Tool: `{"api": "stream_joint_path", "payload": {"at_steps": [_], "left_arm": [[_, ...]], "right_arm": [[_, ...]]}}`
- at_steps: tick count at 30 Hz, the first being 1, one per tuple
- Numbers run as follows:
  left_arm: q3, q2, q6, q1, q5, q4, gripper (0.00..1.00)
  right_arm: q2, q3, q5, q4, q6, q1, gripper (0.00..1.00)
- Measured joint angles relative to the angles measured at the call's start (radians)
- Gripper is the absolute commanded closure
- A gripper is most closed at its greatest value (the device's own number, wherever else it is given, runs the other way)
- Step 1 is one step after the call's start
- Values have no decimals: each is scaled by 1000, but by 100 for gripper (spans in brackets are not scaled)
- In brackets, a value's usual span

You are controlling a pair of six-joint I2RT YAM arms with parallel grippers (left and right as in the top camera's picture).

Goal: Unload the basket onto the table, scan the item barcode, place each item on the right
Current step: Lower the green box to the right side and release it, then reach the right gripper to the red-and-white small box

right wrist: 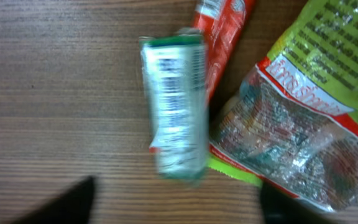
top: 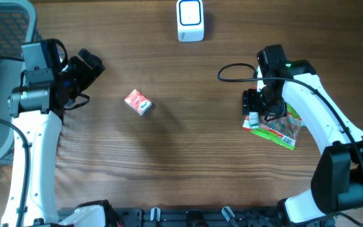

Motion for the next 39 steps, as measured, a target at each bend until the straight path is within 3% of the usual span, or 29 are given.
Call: {"api": "stream_joint_path", "payload": {"at_steps": [6,12,14,18,21,23,28,31,39], "left_arm": [[0,0,0,0,0,0,0],[0,0,0,0,0,0,0],[0,0,0,0,0,0,0],[0,0,0,0,0,0,0],[0,0,0,0,0,0,0],[0,0,0,0,0,0,0],[0,0,0,0,0,0,0],[0,0,0,0,0,0,0],[0,0,0,0,0,0,0]], "right_arm": [[0,-3,-20,40,-2,0,0],[0,-10,-356,248,26,8,0],[0,-10,-436,322,96,34,10],[0,-11,-496,463,218,139,20],[0,-11,-412,510,261,305,19],[0,-12,-306,562,261,428,7],[1,-12,-5,710,210,643,1],[3,-12,92,760,195,706,26],[80,-11,111,988,56,721,34]]}}
